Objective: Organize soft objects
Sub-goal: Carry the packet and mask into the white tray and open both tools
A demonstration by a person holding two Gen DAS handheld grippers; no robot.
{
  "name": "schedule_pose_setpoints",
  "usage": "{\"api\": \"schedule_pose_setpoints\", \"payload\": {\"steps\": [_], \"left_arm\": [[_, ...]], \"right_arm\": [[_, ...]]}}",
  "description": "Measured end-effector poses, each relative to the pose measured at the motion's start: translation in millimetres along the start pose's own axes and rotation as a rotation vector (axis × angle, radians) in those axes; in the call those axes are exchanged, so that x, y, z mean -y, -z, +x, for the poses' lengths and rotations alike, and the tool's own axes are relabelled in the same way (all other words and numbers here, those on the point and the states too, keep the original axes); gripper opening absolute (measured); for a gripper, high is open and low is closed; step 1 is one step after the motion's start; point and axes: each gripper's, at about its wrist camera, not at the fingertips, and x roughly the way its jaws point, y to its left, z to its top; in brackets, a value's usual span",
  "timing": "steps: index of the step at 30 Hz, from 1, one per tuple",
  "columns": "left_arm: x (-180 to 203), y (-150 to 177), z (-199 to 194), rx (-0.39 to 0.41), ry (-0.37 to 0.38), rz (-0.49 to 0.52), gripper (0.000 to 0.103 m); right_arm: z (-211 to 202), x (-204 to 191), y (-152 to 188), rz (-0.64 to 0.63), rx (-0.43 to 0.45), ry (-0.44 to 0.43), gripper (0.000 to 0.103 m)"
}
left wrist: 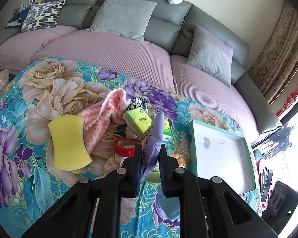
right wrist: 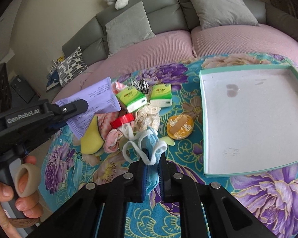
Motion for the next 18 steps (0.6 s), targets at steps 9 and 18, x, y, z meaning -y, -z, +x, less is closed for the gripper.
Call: {"api": "schedule_pose_setpoints", "payload": {"steps": [9, 18], "left_arm": [[15, -5, -13, 0.049, 0.025, 0.037, 0.016], [53, 0, -7, 0.038, 0.078, 0.125, 0.016]], "right_arm": [[-42, 11, -17, 0.043, 0.112, 0.064, 0.010], [-68, 45, -46, 0.128, 0.177, 0.203, 0.010]]}}
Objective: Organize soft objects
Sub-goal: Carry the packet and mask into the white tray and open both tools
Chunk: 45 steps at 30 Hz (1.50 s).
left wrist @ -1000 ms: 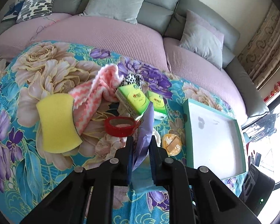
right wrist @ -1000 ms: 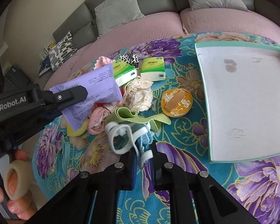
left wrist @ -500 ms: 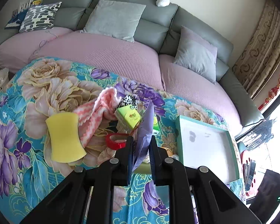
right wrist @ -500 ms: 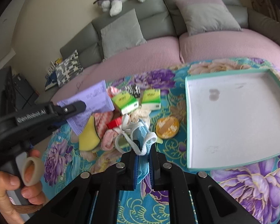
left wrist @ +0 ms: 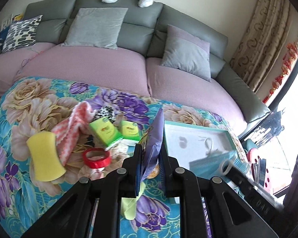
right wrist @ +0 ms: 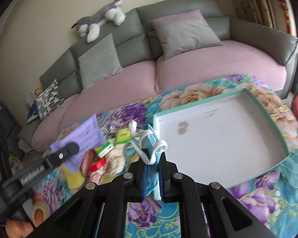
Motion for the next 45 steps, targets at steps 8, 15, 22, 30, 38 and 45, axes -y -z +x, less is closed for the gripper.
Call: {"api": "schedule_pose_setpoints", "payload": {"steps": [8, 15, 22, 30, 38, 45], "left_arm": [[36, 3, 18, -0.009, 0.026, 0.090, 0.016], [55, 12, 33, -0.031, 0.017, 0.148, 0.017], [74, 18, 46, -0.061, -0.017, 0.207, 0.017], [117, 10, 70, -0.072, -0.041, 0.294, 0.017], [149, 1, 115, -0.083, -0.059, 0.346, 0.018], [157, -3, 132, -0.097, -0.051, 0.329, 0.067]], "right_arm": [[7, 42, -17, 0.068, 0.050, 0.149, 0.010], [27, 78, -12, 0.117, 0.026, 0.228, 0.010], [32, 99, -14, 0.113, 0.044, 0.298, 0.010], [30, 117, -15, 0.126, 0.064, 0.355, 0.010], [32, 131, -14, 0.149, 0.059, 0.376, 0.010], [32, 129, -14, 0.133, 0.056, 0.396, 0.014]]}}
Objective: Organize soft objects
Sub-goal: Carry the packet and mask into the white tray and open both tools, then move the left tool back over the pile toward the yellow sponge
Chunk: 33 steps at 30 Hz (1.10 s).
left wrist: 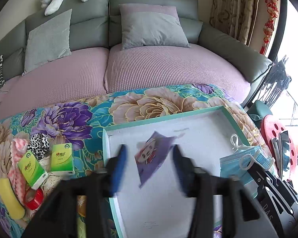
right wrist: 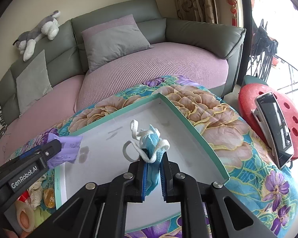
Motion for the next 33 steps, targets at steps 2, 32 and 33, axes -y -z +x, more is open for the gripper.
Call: {"api": "schedule_pose_setpoints", "payload": {"steps": [2, 32, 33], "left_arm": [[-1, 1, 0, 0.000, 0.001, -0.008, 0.070], [-52, 19, 5, -0.026, -0.075, -0.165, 0.102], [-55, 20, 4, -0.026, -0.078, -0.171, 0.102]], "right_arm": [[0, -1, 0, -0.007, -0.003, 0.009, 0.024], [16, -19, 17, -0.172, -0.170, 0.183, 0.103], [16, -19, 18, -0.176, -0.177, 0.184, 0.103]]}}
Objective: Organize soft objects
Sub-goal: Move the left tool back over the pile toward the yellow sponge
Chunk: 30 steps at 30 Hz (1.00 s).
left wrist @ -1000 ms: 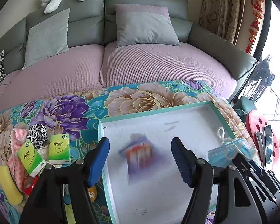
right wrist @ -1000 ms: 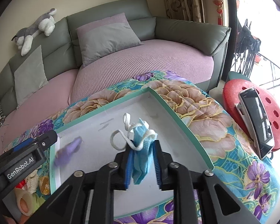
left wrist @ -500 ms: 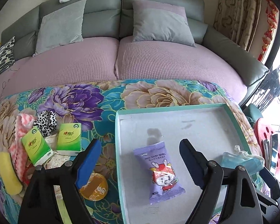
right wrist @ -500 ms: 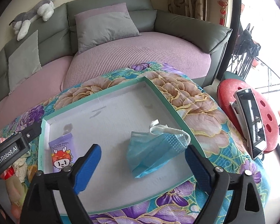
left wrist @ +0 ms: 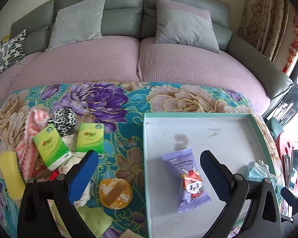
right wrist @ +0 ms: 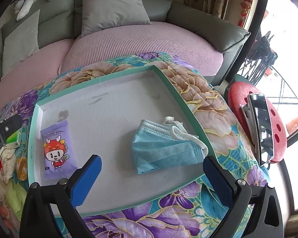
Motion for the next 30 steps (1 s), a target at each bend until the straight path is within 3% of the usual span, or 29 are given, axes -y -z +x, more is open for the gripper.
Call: {"api": "schedule_pose_setpoints", "payload": {"steps": [8, 16, 24, 30], "left_arm": [[-39, -7, -26, 0.018, -0.068, -0.042, 0.102], [-105, -7, -65, 0.071, -0.313, -0.075, 0.102], [-185, 18, -92, 0.060, -0.390, -0.246, 0.102], [-221, 40, -106, 0.056, -0.404, -0.329, 0.102]], "right_arm": [[-13, -17, 3, -0.069, -0.017, -0.027, 0.103], [-33, -41, 6, -0.105, -0.007, -0.101, 0.103], [-48, -73, 9, -0.165, 0.007, -0.168, 0.103], [-59, -99, 13, -0.199, 0.025, -0.228, 0.103]]}}
